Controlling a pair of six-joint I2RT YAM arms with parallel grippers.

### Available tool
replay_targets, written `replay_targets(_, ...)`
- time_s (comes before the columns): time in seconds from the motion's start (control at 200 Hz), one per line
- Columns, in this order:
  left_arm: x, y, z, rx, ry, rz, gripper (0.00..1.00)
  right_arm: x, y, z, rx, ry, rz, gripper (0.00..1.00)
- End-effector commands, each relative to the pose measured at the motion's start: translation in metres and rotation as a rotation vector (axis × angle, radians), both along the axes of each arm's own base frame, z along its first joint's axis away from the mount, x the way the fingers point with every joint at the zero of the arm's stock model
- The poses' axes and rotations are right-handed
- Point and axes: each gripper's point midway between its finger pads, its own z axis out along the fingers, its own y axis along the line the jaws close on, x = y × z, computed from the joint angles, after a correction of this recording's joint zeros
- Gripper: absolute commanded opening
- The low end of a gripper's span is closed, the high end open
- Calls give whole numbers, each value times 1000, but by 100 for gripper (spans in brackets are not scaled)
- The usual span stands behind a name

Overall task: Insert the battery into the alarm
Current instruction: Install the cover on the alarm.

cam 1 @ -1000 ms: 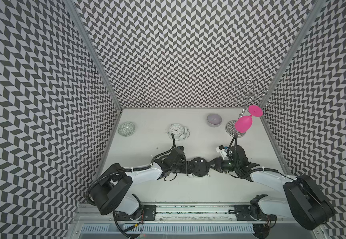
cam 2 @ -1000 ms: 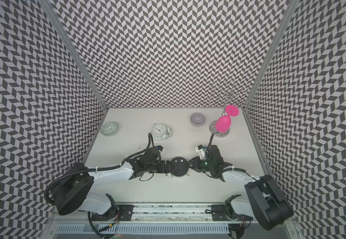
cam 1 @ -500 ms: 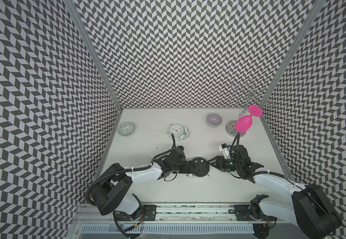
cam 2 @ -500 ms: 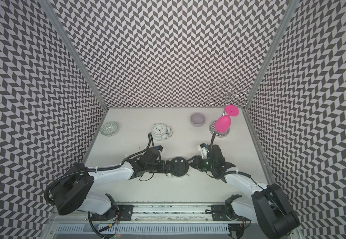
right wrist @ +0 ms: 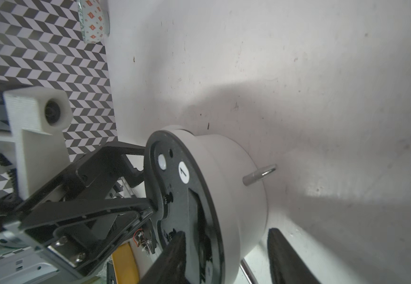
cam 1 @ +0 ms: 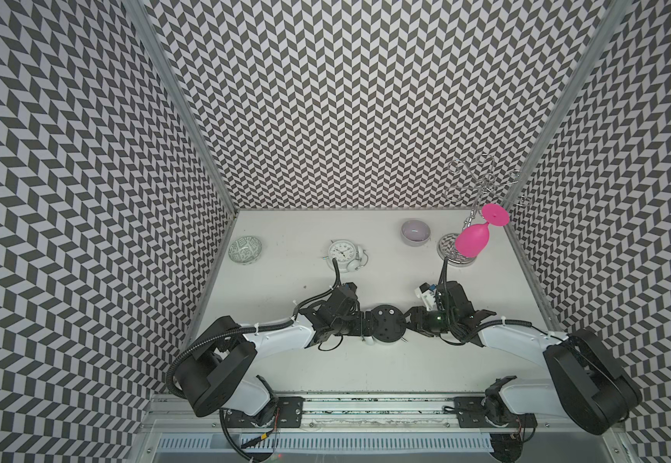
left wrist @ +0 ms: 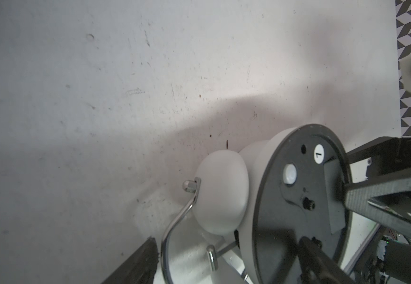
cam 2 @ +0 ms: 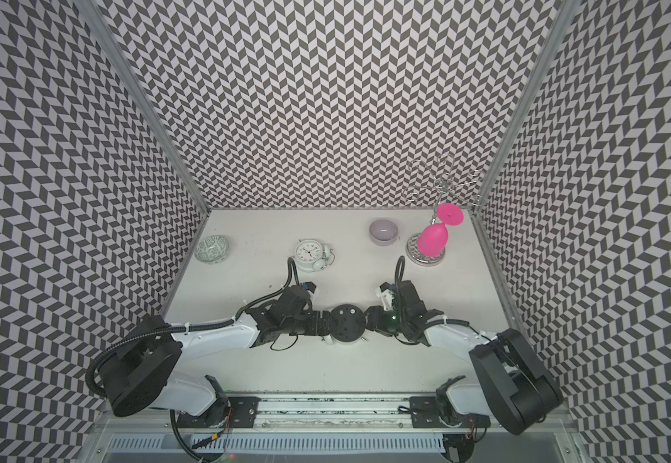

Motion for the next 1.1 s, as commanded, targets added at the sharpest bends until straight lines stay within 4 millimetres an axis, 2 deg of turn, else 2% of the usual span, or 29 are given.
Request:
replay_targets(0.0,-2,4,-1,14,-3,1,89,9,6,5,9,-48,10,46)
replay_targets(0.285,-1,4,0,7,-9,2,89,0,1,-12,-16,4,6,26)
replay_targets(0.571,-1,3,5,-26,-18,6,89,-5,-2,-16,-19,14,5,16)
replay_targets(0.656,0,3,8,-33,-27,6,89,-4,1,-10,-1,-3,10,17)
replay_targets(0.731,3,3,17,-53,-51,11,91,1,6,3,31,-38,24,24)
replay_targets(0.881,10,10,47,-145,-125,45,99,9,10,21,59,-95,23,37)
replay_targets(0.936,11,14,59,-196,-152,60,99,10,10,24,62,-107,22,40)
replay_targets(1.022,12,27,66,-251,-160,104,99,11,10,26,65,-116,20,42)
replay_targets(1.097,11,38,60,-267,-134,137,89,12,10,27,70,-119,17,43)
